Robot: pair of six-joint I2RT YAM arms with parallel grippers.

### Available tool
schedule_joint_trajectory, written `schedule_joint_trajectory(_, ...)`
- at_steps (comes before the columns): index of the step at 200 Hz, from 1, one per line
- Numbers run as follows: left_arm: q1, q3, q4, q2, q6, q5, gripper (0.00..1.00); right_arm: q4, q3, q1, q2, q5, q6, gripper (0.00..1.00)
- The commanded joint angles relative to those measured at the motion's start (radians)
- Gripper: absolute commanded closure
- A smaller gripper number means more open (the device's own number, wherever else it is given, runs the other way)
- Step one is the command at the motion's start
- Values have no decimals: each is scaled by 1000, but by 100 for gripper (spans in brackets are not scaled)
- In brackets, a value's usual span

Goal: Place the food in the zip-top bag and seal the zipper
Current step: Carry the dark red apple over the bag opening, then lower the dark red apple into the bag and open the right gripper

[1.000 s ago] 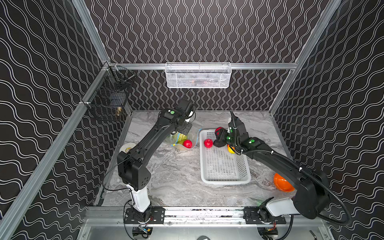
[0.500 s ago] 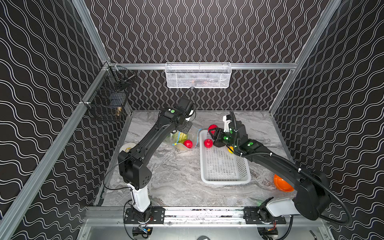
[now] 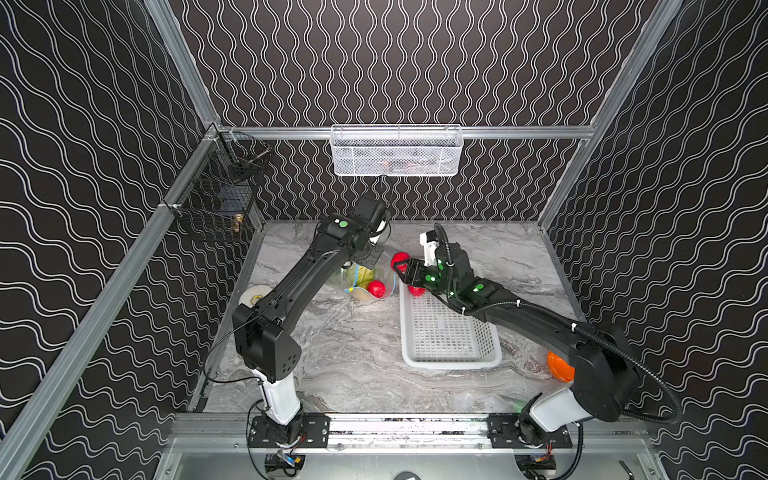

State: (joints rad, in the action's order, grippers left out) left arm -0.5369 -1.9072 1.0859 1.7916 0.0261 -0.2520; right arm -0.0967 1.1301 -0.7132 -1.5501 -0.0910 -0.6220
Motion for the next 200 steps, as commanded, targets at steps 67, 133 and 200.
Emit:
schedule_joint_trajectory(67, -1, -69, 29, 13, 1, 8, 100, -74, 41, -43, -58, -16, -14, 59)
schedule_joint_trajectory(133, -1, -82, 34, 16, 1, 2, 100, -95, 73, -56, -108, -48, -19, 59)
schedule_joint_trajectory(200, -12, -104, 44, 25, 12, -21, 100, -133, 105, -65, -175, -92, -33, 59)
